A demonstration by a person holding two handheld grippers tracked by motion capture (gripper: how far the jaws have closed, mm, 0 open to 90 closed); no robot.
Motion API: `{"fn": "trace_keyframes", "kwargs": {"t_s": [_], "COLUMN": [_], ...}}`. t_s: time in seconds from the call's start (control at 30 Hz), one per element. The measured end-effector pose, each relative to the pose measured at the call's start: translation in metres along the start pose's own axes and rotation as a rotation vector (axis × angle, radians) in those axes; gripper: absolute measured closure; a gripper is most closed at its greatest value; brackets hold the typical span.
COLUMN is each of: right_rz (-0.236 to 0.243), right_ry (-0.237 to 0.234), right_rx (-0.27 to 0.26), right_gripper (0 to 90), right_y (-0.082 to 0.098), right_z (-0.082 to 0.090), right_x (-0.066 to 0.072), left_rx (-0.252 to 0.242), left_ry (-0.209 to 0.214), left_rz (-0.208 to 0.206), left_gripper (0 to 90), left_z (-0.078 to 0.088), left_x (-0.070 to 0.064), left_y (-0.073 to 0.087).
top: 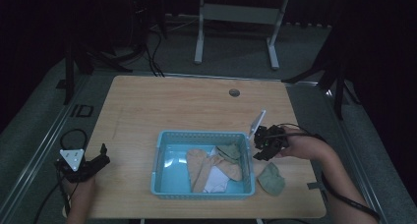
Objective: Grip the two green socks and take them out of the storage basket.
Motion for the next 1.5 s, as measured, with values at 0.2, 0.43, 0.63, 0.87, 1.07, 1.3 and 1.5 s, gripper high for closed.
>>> {"fn": "trace_keyframes", "kwargs": {"t_s": [0.2, 0.43, 0.63, 0.87, 1.07, 1.3, 1.5], "right_rz": [0.059, 0.113, 0.149, 0.149, 0.132, 0.123, 0.126], "right_ry": [-0.005, -0.019, -0.031, -0.044, -0.024, -0.014, 0.006], "right_rx": [0.01, 0.027, 0.049, 0.105, 0.139, 0.155, 0.136], "right_gripper": [60.4, 61.1, 61.0, 59.9, 59.7, 77.7, 80.0], "right_y": [-0.031, -0.061, -0.08, -0.084, -0.083, -0.08, -0.078], "right_z": [-0.003, -0.01, -0.022, -0.046, -0.061, -0.065, -0.046], "right_x": [0.004, 0.01, 0.015, 0.015, 0.01, 0.007, 0.005], "left_rx": [0.001, 0.001, -0.003, -0.004, 0.0, 0.002, 0.003], "left_ry": [0.002, 0.005, 0.008, 0.007, 0.008, 0.007, 0.006], "left_rz": [0.0, 0.0, 0.001, 0.0, -0.002, -0.002, -0.002], "left_gripper": [0.4, 0.4, 0.4, 0.4, 0.4, 0.4, 0.4], "left_z": [0.0, 0.0, 0.0, 0.0, 0.0, 0.0, 0.0], "left_x": [0.0, 0.0, 0.0, 0.0, 0.0, 0.0, 0.0], "left_y": [0.0, 0.0, 0.0, 0.0, 0.0, 0.0, 0.0]}}
Point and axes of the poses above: each handheld gripper's, and its own axes: z roughly backward along the jaws, y roughly out of its underside, x roughly to its left, the point moved 10 cm from there along -z, roughly forward along the jaws, and after that the axes turned 14 degrees about x, right-handed, at the moved point
